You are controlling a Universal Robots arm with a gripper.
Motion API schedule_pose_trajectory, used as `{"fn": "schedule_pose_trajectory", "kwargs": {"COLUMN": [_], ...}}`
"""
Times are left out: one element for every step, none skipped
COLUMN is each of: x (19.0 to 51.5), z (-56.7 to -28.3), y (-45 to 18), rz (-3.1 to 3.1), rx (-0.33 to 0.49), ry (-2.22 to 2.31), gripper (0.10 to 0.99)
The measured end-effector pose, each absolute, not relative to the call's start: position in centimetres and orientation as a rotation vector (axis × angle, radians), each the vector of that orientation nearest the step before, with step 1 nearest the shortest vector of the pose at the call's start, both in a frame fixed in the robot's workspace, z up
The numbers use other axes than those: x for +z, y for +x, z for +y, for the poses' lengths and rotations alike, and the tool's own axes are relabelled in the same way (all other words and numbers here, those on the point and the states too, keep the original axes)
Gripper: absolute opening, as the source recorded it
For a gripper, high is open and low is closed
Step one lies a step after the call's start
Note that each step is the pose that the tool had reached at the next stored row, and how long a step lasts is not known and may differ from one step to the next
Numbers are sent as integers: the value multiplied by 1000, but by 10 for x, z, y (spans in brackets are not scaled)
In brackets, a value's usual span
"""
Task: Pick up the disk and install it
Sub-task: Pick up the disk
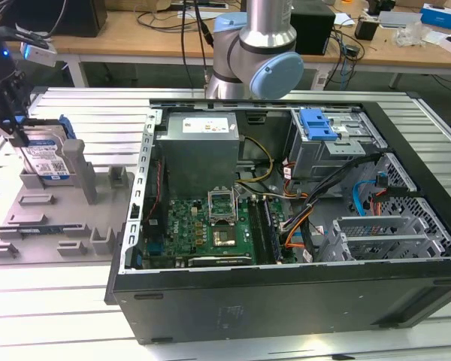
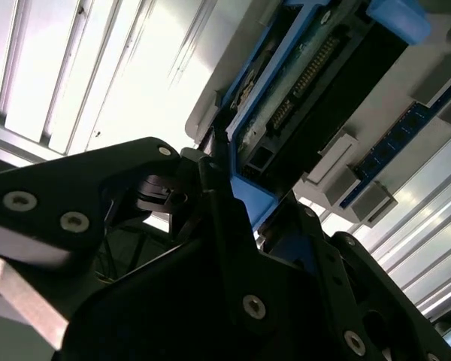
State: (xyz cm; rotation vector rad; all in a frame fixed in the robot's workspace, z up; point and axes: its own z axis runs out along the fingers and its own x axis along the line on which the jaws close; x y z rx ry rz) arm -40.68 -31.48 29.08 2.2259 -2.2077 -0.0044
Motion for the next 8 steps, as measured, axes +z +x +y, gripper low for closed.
{"fn": "schedule_pose_trajectory", "kwargs": {"x": [291, 291, 291, 291, 291, 291, 291, 291], "z": [-315, -315, -315, -315, -315, -315, -315, -315], "y": [-407, -407, -407, -407, -407, -407, -407, -407], "rz": [-2208, -2208, -2208, -2208, -2208, -2208, -2208, -2208], "rx": [-4, -4, -4, -4, -4, -4, -4, -4], "ry": [2226, 2226, 2226, 2226, 2226, 2226, 2226, 2226], "gripper": [376, 376, 369, 369, 369, 369, 369, 369]}}
